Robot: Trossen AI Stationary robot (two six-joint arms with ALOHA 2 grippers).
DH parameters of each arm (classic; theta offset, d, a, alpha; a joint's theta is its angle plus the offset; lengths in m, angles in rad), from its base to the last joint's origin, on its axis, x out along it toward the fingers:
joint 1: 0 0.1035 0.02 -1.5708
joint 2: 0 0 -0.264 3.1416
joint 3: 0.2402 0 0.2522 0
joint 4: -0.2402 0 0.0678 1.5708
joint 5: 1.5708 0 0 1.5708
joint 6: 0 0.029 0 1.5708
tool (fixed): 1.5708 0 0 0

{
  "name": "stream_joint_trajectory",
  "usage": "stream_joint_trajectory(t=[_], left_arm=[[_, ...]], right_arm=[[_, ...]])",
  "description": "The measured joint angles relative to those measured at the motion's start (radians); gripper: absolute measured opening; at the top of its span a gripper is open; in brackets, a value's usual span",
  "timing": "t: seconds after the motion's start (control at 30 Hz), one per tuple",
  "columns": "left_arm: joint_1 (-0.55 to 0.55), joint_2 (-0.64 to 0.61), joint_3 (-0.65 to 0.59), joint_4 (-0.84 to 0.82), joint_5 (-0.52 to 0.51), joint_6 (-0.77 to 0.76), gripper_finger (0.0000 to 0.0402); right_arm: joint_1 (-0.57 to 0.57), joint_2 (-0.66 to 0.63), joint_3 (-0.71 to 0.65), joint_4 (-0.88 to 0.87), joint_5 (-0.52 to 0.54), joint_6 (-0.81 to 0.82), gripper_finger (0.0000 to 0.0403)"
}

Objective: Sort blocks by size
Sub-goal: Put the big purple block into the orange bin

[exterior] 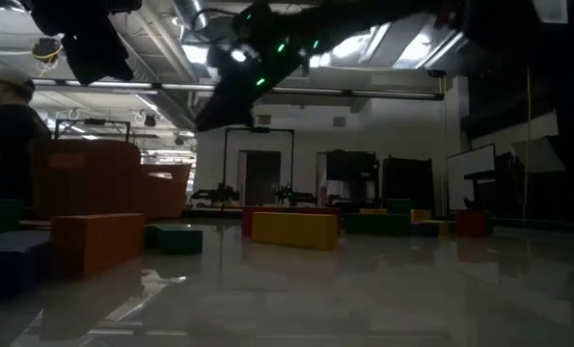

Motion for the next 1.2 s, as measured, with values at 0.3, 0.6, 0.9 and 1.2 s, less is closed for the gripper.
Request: stream_joint_trajectory(t=[0.3,0.6,0.9,1.2], left_arm=[[-0.006,0.164,0.0,0.003,0.006,0.039,0.0127],[-0.005,0.311,0.0,0.026,0.074,-0.154,0.0127],[-0.005,0.418,0.0,0.034,0.093,-0.264,0.0127],[-0.005,0.454,0.0,0.063,0.1,-0.252,0.0127]], right_arm=[[0.0,-0.217,0.0,-0.468,0.135,-0.059,0.0177],[0.001,-0.308,0.0,-0.682,0.135,-0.043,0.0177],[0.001,-0.309,-0.001,-0.938,0.115,-0.028,0.0177],[0.001,-0.309,-0.001,-0.971,0.107,-0.028,0.0177]])
